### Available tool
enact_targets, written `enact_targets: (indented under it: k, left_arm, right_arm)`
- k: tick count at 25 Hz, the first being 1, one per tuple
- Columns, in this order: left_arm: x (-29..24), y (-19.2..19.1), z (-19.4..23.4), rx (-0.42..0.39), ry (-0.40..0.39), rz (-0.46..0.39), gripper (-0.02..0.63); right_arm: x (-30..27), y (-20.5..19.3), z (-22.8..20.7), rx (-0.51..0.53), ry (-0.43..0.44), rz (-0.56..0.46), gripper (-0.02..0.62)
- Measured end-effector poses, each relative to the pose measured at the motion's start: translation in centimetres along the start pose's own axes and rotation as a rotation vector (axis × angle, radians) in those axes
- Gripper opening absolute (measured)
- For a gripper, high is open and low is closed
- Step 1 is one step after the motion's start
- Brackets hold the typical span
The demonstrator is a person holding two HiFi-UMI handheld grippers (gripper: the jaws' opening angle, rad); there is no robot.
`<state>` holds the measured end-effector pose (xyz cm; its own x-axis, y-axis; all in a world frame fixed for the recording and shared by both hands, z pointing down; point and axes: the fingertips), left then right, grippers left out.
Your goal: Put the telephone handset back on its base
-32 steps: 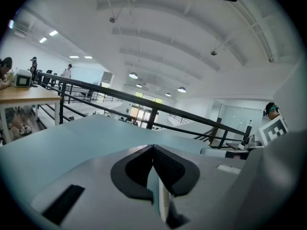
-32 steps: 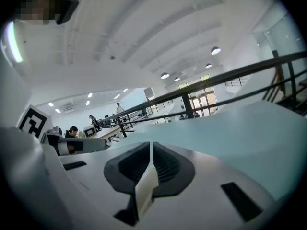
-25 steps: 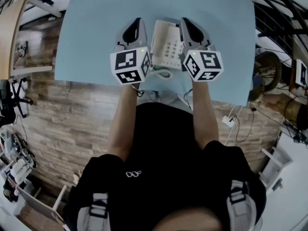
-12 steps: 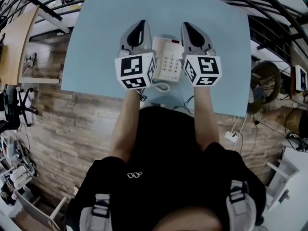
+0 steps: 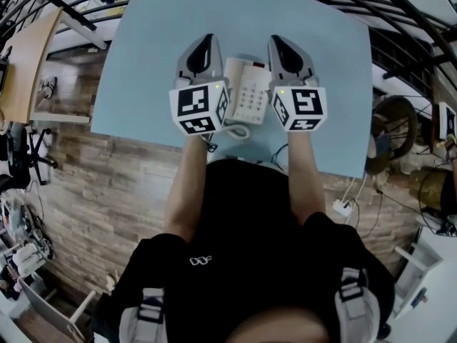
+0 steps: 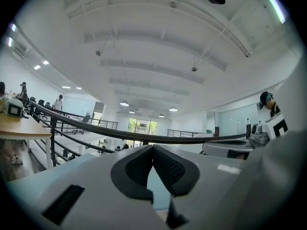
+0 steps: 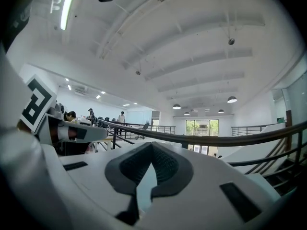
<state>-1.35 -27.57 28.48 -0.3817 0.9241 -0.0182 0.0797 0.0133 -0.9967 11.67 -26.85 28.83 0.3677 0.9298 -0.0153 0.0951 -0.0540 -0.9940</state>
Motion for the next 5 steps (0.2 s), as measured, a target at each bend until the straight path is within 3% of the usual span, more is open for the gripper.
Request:
enact_targets:
  k: [5]
  left_arm:
    - [-0.06,-0.20,0.14,-0.001,0.010,0.008,0.000]
  right_arm:
    - [0.09,0.73,-0.12,0.006,0.007,-0.011,-0.006]
Point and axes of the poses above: the fingertips, and each gripper's own axes: x backward along the fingers, z to its left, y out of its top, and after that the axes turned 12 degrees about -x, right-handed
